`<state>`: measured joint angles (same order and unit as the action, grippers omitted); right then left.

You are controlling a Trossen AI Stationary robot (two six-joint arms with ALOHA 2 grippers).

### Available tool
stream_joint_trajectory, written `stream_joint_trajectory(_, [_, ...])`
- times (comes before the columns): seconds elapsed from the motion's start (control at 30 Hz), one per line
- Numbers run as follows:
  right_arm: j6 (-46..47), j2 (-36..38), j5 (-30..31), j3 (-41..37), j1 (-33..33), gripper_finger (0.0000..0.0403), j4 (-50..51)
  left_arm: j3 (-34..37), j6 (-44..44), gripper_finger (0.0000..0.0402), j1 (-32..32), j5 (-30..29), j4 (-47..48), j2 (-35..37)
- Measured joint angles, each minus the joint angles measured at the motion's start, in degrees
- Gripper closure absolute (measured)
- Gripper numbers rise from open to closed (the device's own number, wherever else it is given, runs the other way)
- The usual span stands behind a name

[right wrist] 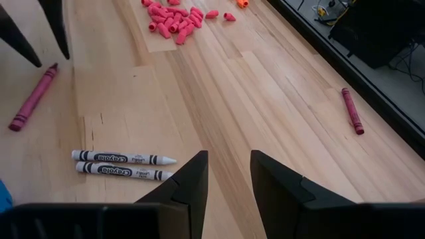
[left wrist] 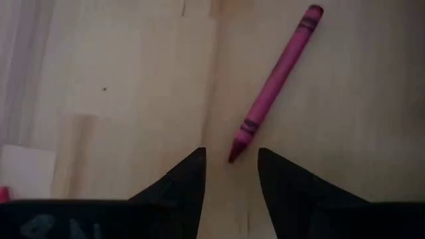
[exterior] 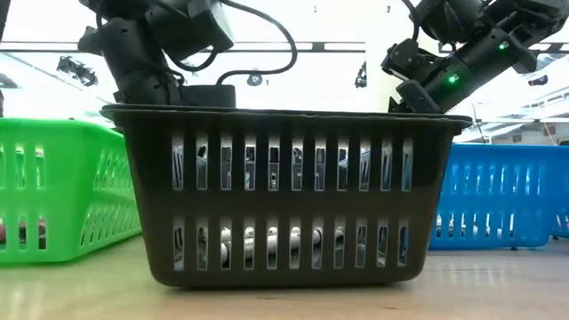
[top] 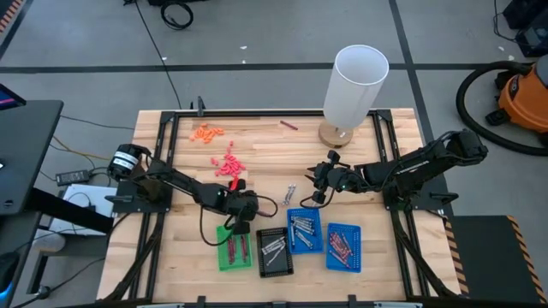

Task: Sort crayons
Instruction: Put the red crayon into the green bin

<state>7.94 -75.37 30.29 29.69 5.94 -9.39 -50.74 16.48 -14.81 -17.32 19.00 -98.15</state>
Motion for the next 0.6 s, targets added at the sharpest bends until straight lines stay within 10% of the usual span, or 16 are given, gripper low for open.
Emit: stream_joint_trajectory(0.6, [-0.13, 0.0, -0.01, 0.0, 0.01, 0.0282, 0.02, -3.29, -1.45, 0.0254, 0.39, 1.05, 0.0, 0.2])
